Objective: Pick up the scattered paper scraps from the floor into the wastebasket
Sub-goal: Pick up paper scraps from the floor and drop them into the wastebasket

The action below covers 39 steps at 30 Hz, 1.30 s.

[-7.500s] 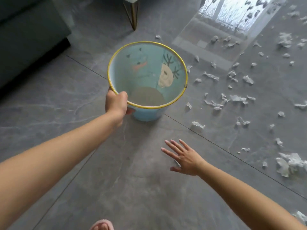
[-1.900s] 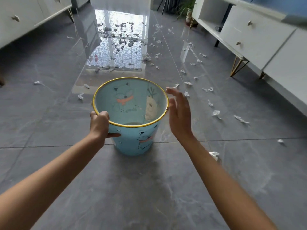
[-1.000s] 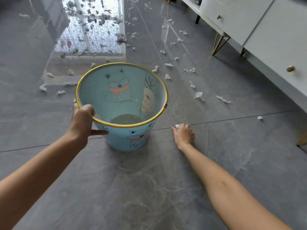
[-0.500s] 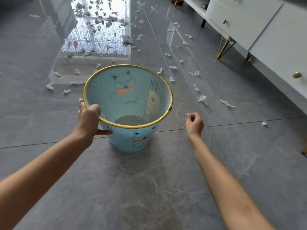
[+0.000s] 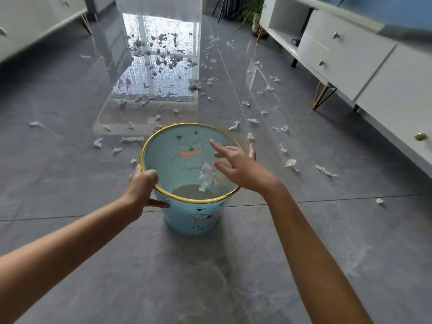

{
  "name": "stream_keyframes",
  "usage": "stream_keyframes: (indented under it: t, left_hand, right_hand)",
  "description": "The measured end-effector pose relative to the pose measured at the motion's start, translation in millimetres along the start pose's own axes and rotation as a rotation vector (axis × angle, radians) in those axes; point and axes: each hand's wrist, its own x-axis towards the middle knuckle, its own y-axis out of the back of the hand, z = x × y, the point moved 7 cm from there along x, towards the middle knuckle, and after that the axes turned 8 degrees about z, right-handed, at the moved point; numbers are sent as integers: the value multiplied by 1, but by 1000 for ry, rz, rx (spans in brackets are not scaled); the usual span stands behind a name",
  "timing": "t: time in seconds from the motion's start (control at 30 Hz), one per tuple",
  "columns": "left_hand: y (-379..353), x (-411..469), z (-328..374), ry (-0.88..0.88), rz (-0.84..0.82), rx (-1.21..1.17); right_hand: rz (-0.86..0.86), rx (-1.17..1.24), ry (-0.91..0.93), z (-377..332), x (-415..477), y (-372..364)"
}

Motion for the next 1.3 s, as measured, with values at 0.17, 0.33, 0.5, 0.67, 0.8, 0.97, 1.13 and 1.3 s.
stream_keyframes:
  t: [0.17, 0.33, 0.5, 0.67, 0.8, 0.97, 1.13, 1.3]
  left_hand:
    - [-37, -14, 32, -37, -59, 40]
    - [-128, -21, 47, -68, -130, 45]
    - [-224, -1, 40, -58, -152, -36]
    - [-311, -2, 25, -60, -176, -104]
    - [-358, -3, 14, -64, -187, -69]
    - [-370, -1, 15, -100, -205, -55]
    - [-343, 16, 31, -110, -144, -76]
    - [-302, 37, 38, -109, -32, -125]
  right_hand:
    - [436, 276, 100, 20, -25, 59]
    - [866, 674, -486, 165, -74, 96]
    - [721, 315, -943, 351, -135, 87]
    - [488, -49, -1102, 477, -185, 82]
    - [359, -138, -1221, 538, -207, 102]
    - [286, -138, -1346, 592, -220, 122]
    - [276, -249, -1292, 590, -172, 92]
    - [266, -183, -1118, 557, -87, 60]
